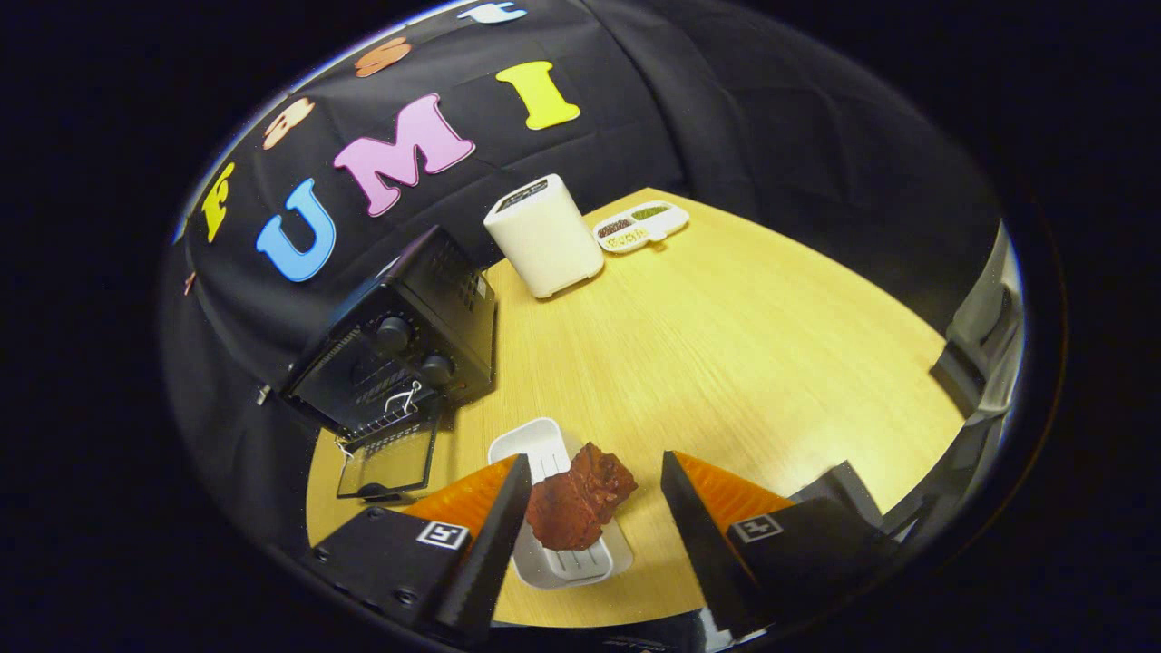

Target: Open the toaster oven, put the food inside, and close the toaster oven door.

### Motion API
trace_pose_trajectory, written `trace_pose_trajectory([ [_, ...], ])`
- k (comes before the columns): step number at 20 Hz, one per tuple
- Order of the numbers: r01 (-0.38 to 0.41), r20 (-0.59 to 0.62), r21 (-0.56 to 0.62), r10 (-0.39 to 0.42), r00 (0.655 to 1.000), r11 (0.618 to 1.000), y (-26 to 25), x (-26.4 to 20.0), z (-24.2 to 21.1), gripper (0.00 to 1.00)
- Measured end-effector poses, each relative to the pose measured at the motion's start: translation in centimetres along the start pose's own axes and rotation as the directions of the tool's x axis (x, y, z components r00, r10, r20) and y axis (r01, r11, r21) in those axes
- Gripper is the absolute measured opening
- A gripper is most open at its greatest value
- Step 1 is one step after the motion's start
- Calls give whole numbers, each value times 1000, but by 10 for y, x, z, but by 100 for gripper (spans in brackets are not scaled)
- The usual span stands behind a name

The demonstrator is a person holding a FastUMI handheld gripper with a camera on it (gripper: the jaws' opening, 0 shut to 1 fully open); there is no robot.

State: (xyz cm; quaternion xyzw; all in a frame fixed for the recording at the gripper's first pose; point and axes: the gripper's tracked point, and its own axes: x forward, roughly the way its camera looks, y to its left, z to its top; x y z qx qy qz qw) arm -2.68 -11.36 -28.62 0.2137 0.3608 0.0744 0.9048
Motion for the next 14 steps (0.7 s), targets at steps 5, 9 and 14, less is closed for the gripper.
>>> trace_pose_trajectory([
  [5, -64, -43, 129, 71, 997, 990, 5, 6, -7, 60],
  [9, -77, -90, 221, 99, 991, 972, 2, 7, -8, 30],
  [14, -64, -73, 199, 80, 994, 978, 4, 3, 5, 13],
])
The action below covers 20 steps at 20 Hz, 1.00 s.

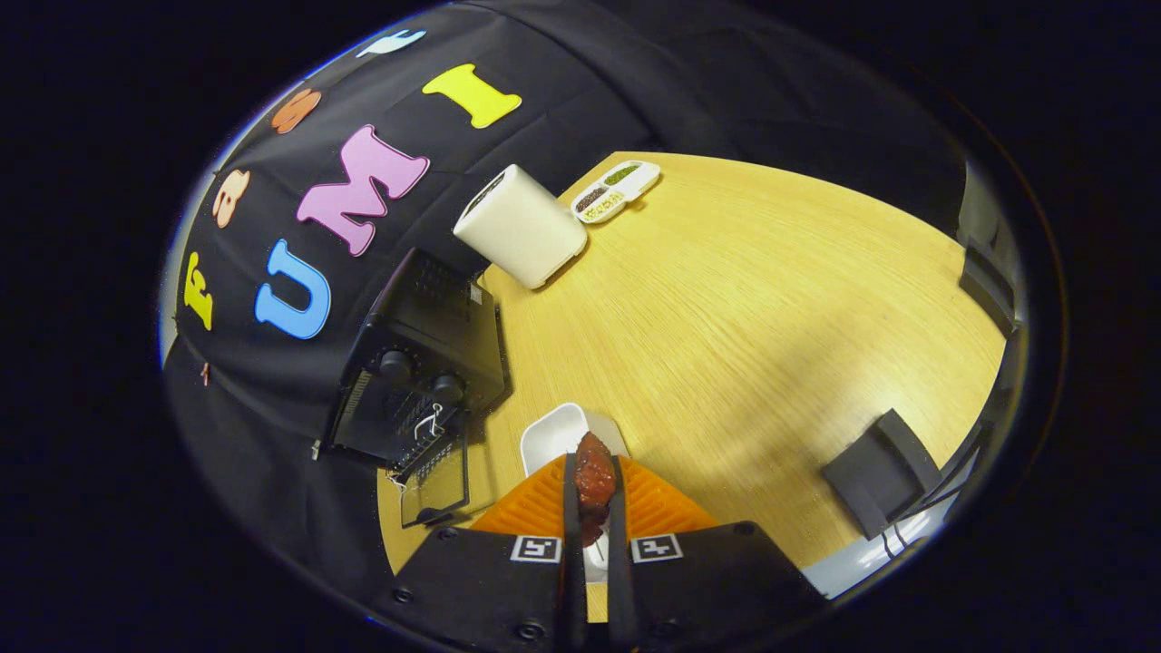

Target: Open the toaster oven, put the food inside, and close the toaster oven door.

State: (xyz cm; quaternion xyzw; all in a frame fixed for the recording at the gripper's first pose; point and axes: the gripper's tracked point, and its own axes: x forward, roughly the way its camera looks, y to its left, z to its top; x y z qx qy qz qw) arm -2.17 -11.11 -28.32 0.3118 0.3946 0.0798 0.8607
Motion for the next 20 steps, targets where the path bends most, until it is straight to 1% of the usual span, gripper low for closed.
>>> trace_pose_trajectory([
  [1, 1, 12, -10, -1, 1000, 1000, 2, -4, 6, 13],
  [4, -27, 49, -22, 28, 998, 999, 21, -22, 27, 13],
  [7, -73, 87, -37, 76, 993, 997, 53, -40, 39, 13],
  [9, -127, 89, -35, 130, 988, 991, 84, -48, 33, 13],
  [12, -216, 75, 24, 213, 974, 976, 137, -48, 11, 13],
  [14, -240, 51, 14, 239, 970, 971, 165, -31, -10, 13],
  [16, -278, 52, 6, 277, 959, 961, 200, -17, -24, 13],
  [19, -315, 104, 31, 310, 945, 949, 239, 9, -39, 13],
  [20, -315, 123, 47, 308, 944, 948, 249, 20, -45, 13],
])
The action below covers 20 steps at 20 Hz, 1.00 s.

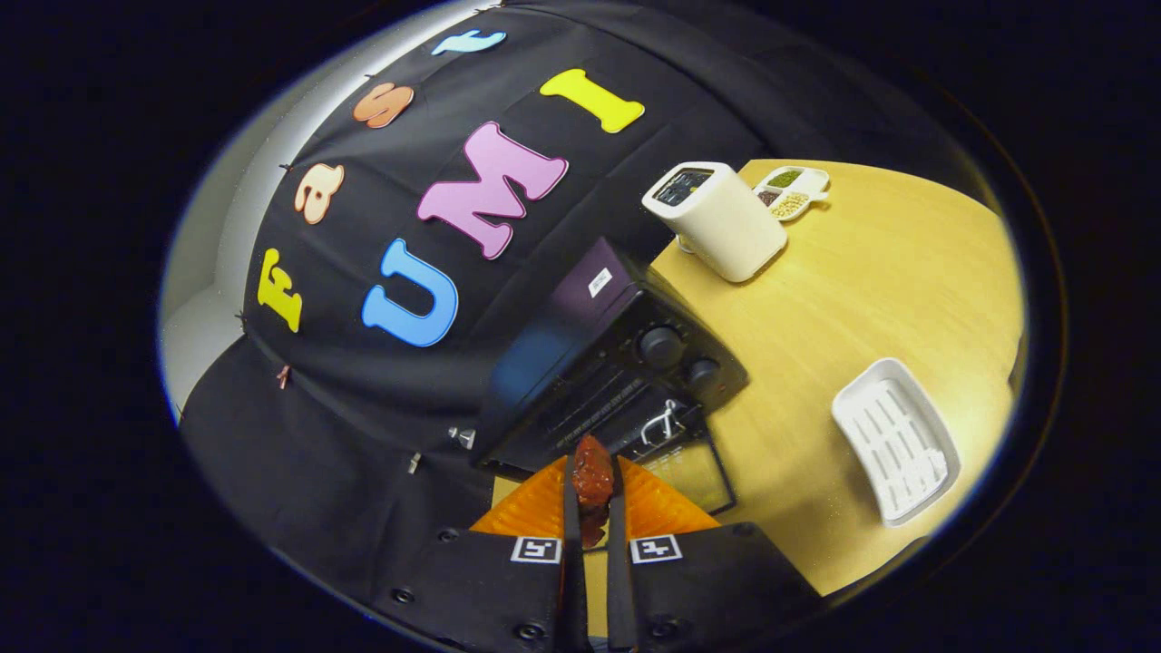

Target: Open the toaster oven, put the food inside, and close the toaster oven door.

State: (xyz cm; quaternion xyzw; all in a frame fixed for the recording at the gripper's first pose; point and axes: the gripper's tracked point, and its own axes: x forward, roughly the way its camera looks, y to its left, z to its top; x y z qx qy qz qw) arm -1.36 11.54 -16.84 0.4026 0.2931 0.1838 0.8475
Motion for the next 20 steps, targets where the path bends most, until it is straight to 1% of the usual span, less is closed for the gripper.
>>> trace_pose_trajectory([
  [3, 11, 55, 39, -13, 998, 999, 5, 38, -21, 13],
  [5, -10, 107, 71, 3, 994, 997, 9, 63, -29, 13],
  [9, -18, 210, 112, -6, 978, 994, 9, 105, -34, 13],
  [12, -21, 273, 81, -2, 962, 996, 12, 129, -37, 13],
  [17, 33, 365, 23, -39, 930, 999, 4, 157, -45, 13],
  [19, 59, 372, -15, -50, 927, 998, -2, 166, -45, 12],
  [20, 51, 363, -27, -37, 931, 998, -3, 170, -46, 13],
])
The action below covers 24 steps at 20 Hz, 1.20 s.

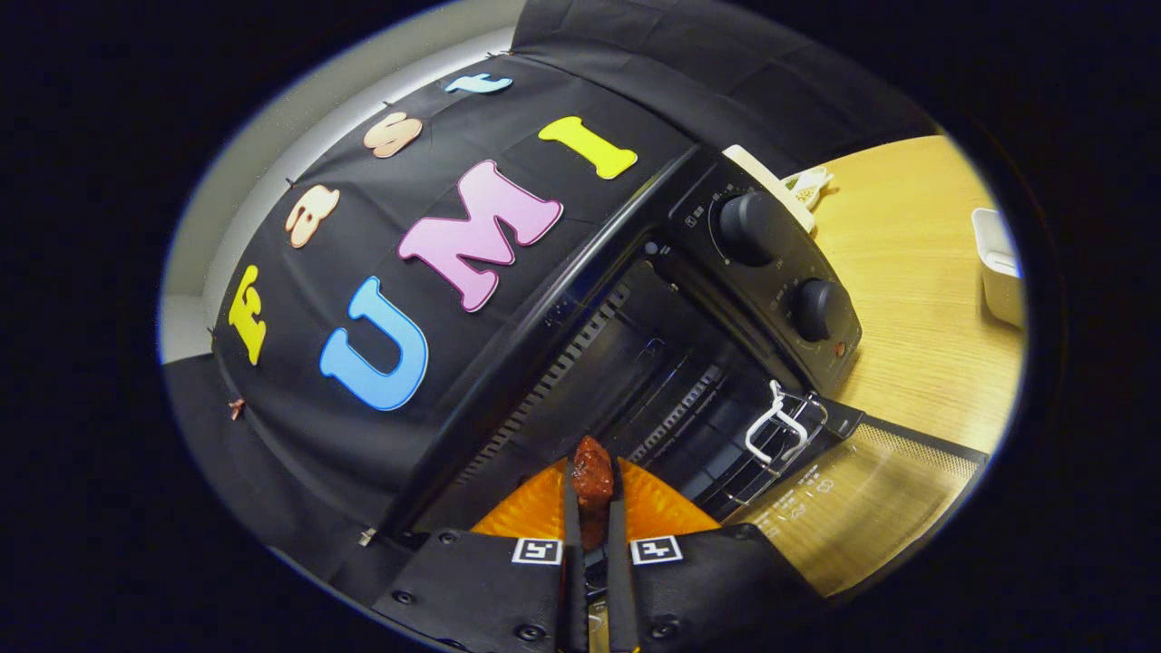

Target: Open the toaster oven, put the food inside, and close the toaster oven door.

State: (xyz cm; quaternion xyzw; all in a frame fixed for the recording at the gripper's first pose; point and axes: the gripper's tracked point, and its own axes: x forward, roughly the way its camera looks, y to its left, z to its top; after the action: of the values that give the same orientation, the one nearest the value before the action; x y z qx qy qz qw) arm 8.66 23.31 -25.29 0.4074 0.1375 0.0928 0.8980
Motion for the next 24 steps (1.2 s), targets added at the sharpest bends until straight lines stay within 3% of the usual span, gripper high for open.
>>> trace_pose_trajectory([
  [3, 24, -28, -104, -27, 999, 994, -7, 1, 1, 21],
  [6, 11, -30, -193, -17, 999, 981, -4, -4, 10, 41],
  [8, 10, -32, -261, -19, 999, 965, -6, -7, 17, 63],
  [9, 8, -46, -291, -23, 999, 957, -7, -10, 17, 80],
  [11, -25, -100, -340, -10, 995, 940, -4, -17, 11, 89],
  [13, -26, -113, -439, -27, 993, 898, -4, -26, 10, 98],
  [16, -50, -119, -565, -22, 993, 824, 5, -48, 13, 98],
  [19, -90, -188, -580, -26, 982, 810, 11, -87, 8, 98],
  [24, -118, -291, -681, -119, 949, 722, -10, -162, -11, 98],
])
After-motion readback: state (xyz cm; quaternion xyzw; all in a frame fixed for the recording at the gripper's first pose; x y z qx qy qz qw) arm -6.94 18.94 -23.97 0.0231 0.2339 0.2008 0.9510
